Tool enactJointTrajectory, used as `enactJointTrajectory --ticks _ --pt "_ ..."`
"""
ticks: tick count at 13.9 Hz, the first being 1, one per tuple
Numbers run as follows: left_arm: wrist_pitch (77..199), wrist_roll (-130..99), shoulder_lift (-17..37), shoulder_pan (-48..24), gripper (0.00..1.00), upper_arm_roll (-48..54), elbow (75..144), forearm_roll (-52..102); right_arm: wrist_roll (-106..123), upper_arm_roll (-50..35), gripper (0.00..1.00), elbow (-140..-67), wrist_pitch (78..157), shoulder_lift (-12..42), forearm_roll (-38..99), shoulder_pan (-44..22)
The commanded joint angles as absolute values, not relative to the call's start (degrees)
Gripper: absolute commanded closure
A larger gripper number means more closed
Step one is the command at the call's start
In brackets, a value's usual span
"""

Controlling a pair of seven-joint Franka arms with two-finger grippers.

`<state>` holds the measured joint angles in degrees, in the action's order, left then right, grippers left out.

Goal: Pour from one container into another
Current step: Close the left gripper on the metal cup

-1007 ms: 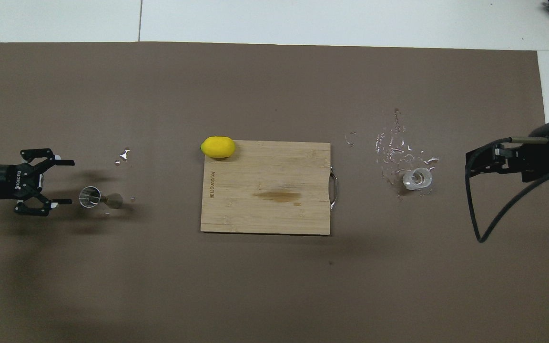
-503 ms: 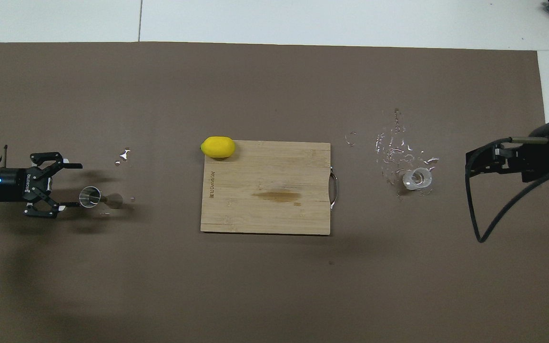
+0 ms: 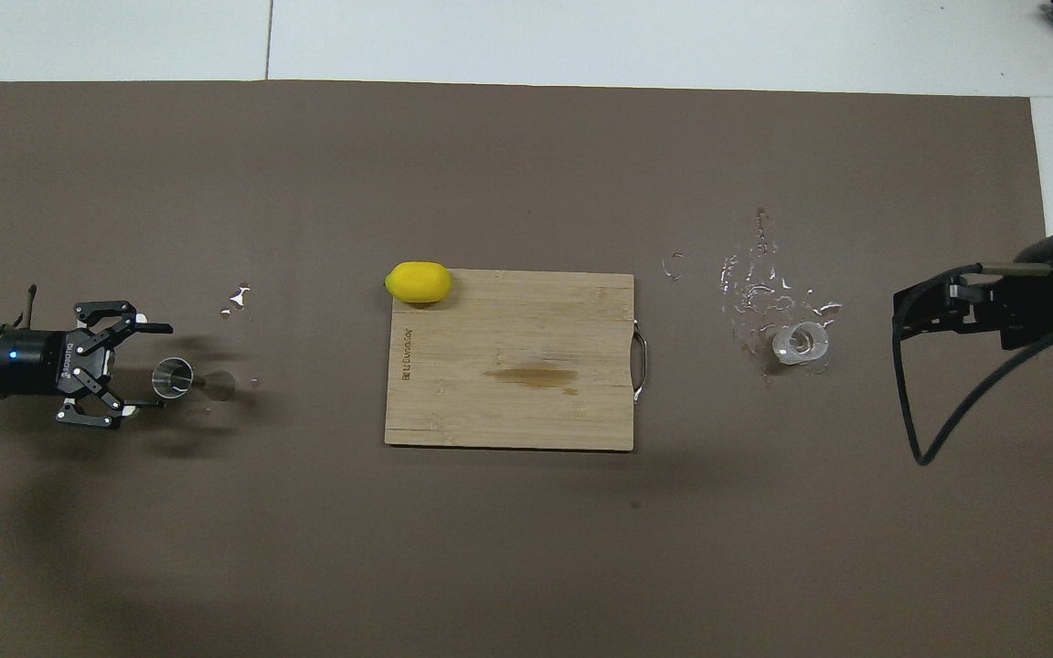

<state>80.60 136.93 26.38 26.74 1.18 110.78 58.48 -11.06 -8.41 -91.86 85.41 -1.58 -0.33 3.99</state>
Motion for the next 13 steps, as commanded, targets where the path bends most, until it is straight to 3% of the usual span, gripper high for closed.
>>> enactJointTrajectory --ticks 1,7,13 --pt "79.45 138.87 25.84 26.63 0.00 0.97 112.67 59.68 -11.69 -8.88 0.00 -92.02 84.99 -2.11 -0.62 4.66" --pt "78.75 142.65 25.14 25.58 0.00 0.97 115.05 59.94 -11.69 -8.88 0.00 -92.02 84.99 -2.11 -0.70 4.66" --pt "78.14 142.73 25.05 25.49 0.08 0.97 115.58 60.99 -11.69 -8.88 0.00 -92.02 84.99 -2.11 -0.62 4.66"
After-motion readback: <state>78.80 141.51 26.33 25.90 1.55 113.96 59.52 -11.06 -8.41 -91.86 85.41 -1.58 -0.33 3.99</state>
